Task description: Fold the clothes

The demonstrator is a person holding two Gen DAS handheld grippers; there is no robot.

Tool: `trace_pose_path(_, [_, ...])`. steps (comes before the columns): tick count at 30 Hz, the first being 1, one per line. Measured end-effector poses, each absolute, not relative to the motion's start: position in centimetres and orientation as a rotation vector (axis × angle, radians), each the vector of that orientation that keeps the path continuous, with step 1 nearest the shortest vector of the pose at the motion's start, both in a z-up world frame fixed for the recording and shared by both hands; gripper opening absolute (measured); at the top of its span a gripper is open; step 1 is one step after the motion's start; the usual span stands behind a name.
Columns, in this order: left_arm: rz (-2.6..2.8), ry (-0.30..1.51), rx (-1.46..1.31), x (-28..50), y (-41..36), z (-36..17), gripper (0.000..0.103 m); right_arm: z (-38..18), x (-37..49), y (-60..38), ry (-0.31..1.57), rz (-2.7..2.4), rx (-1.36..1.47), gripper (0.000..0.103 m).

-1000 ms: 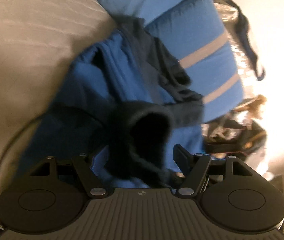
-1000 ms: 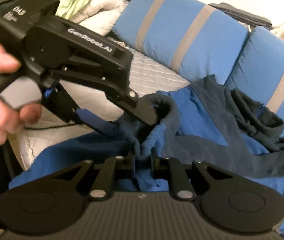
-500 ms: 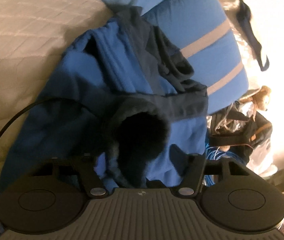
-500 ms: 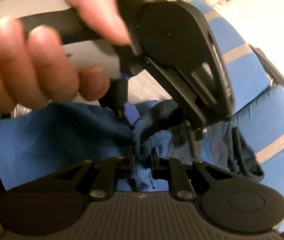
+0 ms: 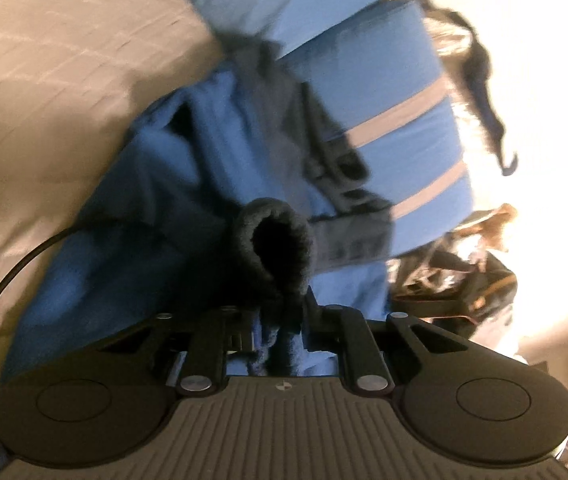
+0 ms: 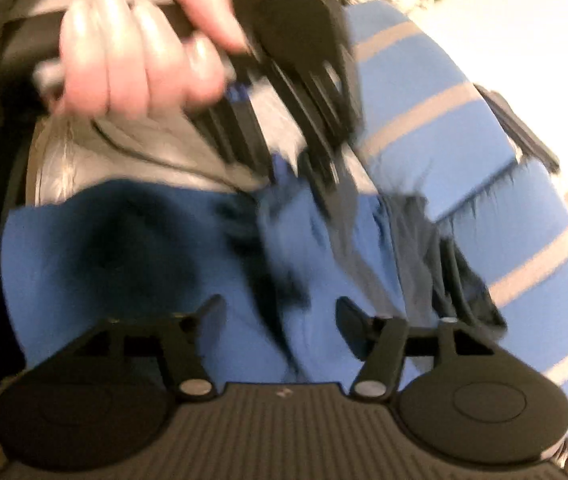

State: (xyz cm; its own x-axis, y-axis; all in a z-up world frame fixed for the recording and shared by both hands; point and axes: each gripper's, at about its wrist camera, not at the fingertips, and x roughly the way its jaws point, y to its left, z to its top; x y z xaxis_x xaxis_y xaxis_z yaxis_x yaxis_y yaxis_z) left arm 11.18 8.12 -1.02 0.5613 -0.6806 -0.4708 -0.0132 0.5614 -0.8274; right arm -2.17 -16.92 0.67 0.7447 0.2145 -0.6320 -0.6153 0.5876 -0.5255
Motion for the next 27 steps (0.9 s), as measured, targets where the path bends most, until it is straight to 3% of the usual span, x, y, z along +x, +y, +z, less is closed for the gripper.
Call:
trace_pose_path(5, [-0.565, 0.822, -0.944, 12.0, 8.1, 1.3, 0.014, 2.7, 0.2, -27.6, 0.744, 0.396, -0.499, 0.089])
trace_pose_path(12, [-0.658, 0.723, -1.049, 17.1, 6.2, 5.5, 0.013, 2.7, 4.3, -40.5, 0.760, 0.067, -0.368, 0.095])
trace_pose_path(20, [-0.836, 0.567, -1.150, 21.3, 1.7, 11.7, 0.013, -0.7, 9.3, -37.5, 0.681, 0.055, -0.483, 0.097])
trace_pose_path(27, [-0.889, 0.510, -1.205, 22.5, 2.0, 12.4, 0.013, -1.4, 15.4, -38.5, 0.567, -0.159, -0.457, 0.097])
